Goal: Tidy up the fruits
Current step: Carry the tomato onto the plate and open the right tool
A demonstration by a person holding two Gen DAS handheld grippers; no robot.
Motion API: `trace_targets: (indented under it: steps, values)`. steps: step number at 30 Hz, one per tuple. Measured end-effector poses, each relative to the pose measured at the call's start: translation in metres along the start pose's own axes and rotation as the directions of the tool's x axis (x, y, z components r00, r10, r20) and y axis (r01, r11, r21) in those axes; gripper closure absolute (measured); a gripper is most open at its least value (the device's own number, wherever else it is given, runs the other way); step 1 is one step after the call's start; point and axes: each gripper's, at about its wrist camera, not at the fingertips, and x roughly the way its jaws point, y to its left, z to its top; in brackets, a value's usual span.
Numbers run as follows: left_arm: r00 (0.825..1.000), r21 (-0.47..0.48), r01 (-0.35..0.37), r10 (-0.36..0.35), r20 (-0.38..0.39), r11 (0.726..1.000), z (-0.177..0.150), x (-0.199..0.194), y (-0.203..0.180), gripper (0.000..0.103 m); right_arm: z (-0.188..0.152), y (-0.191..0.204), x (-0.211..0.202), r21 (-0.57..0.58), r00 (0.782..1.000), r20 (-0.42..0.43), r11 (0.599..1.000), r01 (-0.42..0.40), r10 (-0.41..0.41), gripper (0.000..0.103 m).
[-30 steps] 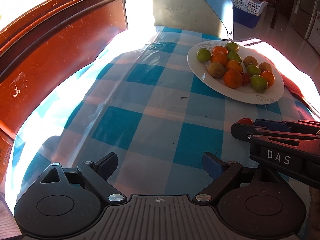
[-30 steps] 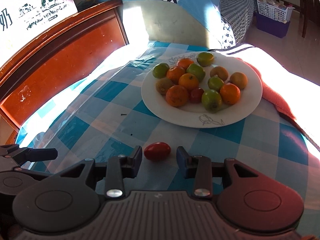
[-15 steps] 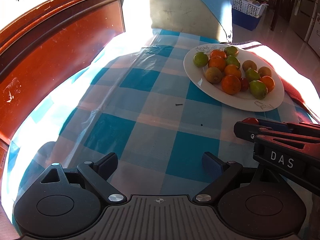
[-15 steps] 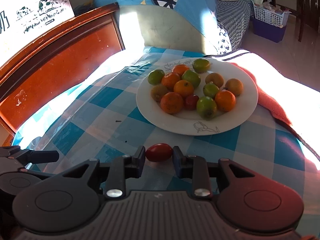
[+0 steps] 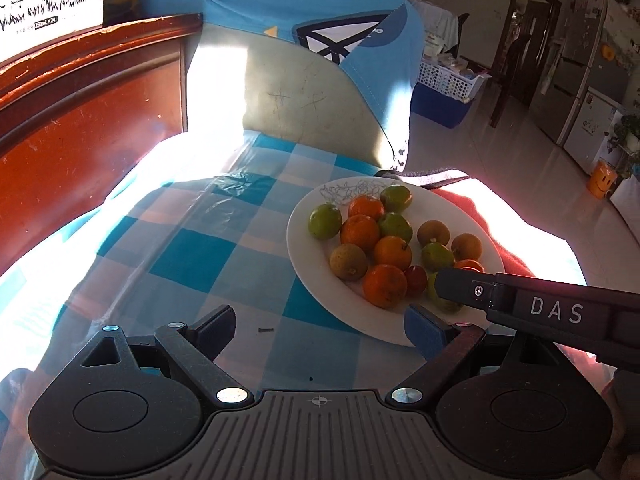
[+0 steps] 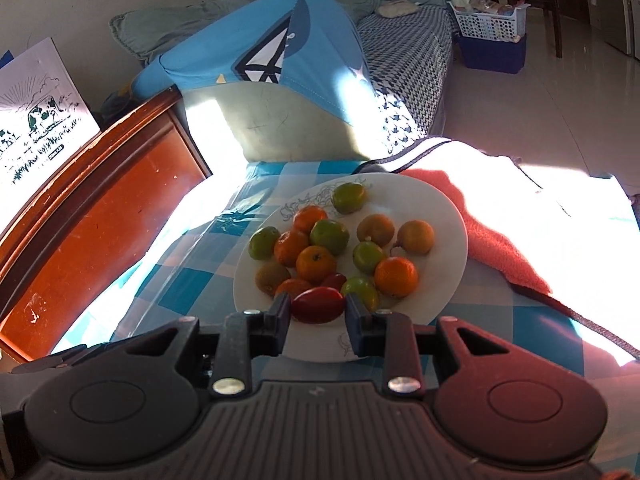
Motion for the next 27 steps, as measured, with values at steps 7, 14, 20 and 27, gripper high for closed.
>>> trace_targets:
  steps: [7,14,20,27]
  values:
    - [0.999,-0.014,0.036,-0.036,0.03,0.999,0.013,0.016,-0.003,0.01,0.016,-0.009,0.02,0.035,0.999,0.033,0.999,0.012,-0.013,0.074]
    - [0.999,-0.066,0.049,-0.048,0.022,0.997,0.016,0.027,0.002,0.01,0.028,-0.016,0.041,0.058,0.998,0.062,0.998,0.015,-0.018,0.074]
    - [0.999,-0.071,0.05,-0.049,0.02,0.996,0.015,0.025,0.002,0.01,0.037,-0.02,0.052,0.073,0.995,0.098,0.997,0.025,-0.032,0.073]
    - [0.999,-0.065,0.044,-0.043,0.014,0.997,0.014,0.026,0.001,0.007,0.038,-0.023,0.053,0.095,0.995,0.098,0.995,0.025,-0.034,0.063]
